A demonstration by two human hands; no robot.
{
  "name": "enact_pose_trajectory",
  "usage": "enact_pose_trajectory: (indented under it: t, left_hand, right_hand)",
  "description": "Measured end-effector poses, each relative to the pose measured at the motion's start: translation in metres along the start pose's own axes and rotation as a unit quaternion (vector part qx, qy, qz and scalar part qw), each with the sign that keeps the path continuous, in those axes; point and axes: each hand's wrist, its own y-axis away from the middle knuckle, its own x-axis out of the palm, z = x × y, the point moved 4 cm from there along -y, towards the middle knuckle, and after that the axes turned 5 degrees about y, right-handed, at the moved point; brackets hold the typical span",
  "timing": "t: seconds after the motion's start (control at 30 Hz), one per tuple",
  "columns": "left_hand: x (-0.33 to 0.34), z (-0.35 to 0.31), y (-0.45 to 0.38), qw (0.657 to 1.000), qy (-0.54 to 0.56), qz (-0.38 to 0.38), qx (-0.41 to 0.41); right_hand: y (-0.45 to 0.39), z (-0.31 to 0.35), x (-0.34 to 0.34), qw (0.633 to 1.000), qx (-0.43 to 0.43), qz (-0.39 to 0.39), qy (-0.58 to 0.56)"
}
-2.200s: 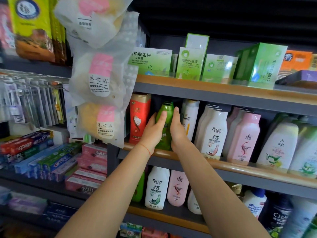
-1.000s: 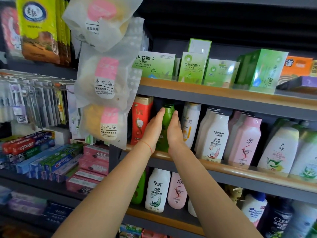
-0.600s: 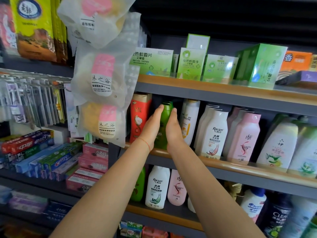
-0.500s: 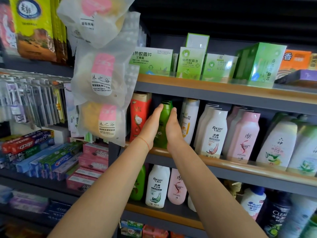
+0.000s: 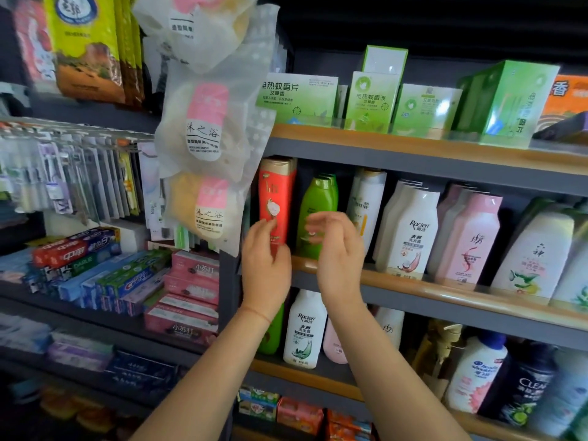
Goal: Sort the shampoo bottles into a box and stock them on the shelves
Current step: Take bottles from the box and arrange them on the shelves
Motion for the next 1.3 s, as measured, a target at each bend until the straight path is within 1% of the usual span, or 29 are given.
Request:
enact_pose_trajectory:
  t: [0.07,0.17,0.23,0.33,0.4,0.47,0.53,0.57,0.6,0.67,0.77,0.9,1.0,1.1,1.17,1.2,1.23,1.3]
  left_hand:
    - [0.002,0.012,0.001,0.998,-0.034,0.044,-0.012]
    - [0.002,0.024,-0.001,0.993,-0.08,0.085,-0.021]
    - [0.0,0.026,-0.001,0.989,-0.104,0.104,-0.027]
    - [-0.002,0.025,-0.003,0.984,-0.128,0.119,-0.028]
    - [-0.004,0.024,-0.003,0.983,-0.136,0.12,-0.027]
    - [-0.005,0.018,0.0,0.985,-0.14,0.105,-0.015]
    - [-0.006,0.008,0.004,0.986,-0.147,0.073,0.04]
    - [-0.004,0.002,0.007,0.983,-0.153,0.062,0.08]
    - [0.0,-0.003,0.008,0.978,-0.16,0.06,0.116]
    - [0.011,-0.01,0.008,0.971,-0.168,0.079,0.15]
    - [0.024,-0.015,0.008,0.97,-0.162,0.111,0.141]
    - [0.031,-0.012,0.005,0.974,-0.155,0.125,0.109]
    - [0.034,-0.012,0.006,0.974,-0.146,0.146,0.095]
    - [0.033,-0.012,0.008,0.975,-0.146,0.128,0.106]
    - [0.031,-0.019,0.01,0.983,-0.104,0.09,0.124]
    - [0.033,-0.025,0.011,0.988,-0.055,0.082,0.117]
    - [0.037,-0.031,0.012,0.991,0.003,0.09,0.097]
    - [0.046,-0.043,0.013,0.987,0.101,0.116,0.055]
  right_hand:
    - [0.006,-0.007,0.015,0.995,0.055,0.075,-0.029]
    - [0.011,-0.02,0.031,0.982,0.099,0.158,-0.015]
    - [0.011,-0.027,0.038,0.975,0.115,0.19,-0.013]
    - [0.009,-0.031,0.039,0.969,0.139,0.203,0.001]
    - [0.009,-0.03,0.033,0.975,0.139,0.175,0.005]
    - [0.006,-0.024,0.017,0.99,0.107,0.092,0.011]
    - [-0.003,-0.018,-0.007,0.996,0.033,-0.001,0.087]
    - [-0.009,-0.017,-0.016,0.99,0.006,-0.024,0.137]
    - [-0.016,-0.019,-0.022,0.982,-0.005,-0.029,0.184]
    - [-0.029,-0.029,-0.024,0.968,0.007,0.015,0.251]
    - [-0.038,-0.04,-0.021,0.949,0.033,0.077,0.303]
    - [-0.041,-0.043,-0.023,0.946,0.045,0.085,0.309]
    - [-0.043,-0.042,-0.022,0.943,0.039,0.09,0.318]
    - [-0.043,-0.039,-0.026,0.943,0.03,0.091,0.32]
    - [-0.041,-0.033,-0.035,0.958,0.015,0.052,0.283]
    - [-0.039,-0.028,-0.042,0.968,0.011,0.024,0.248]
    - [-0.036,-0.025,-0.049,0.978,0.019,0.005,0.209]
    - [-0.033,-0.021,-0.056,0.988,0.052,0.015,0.142]
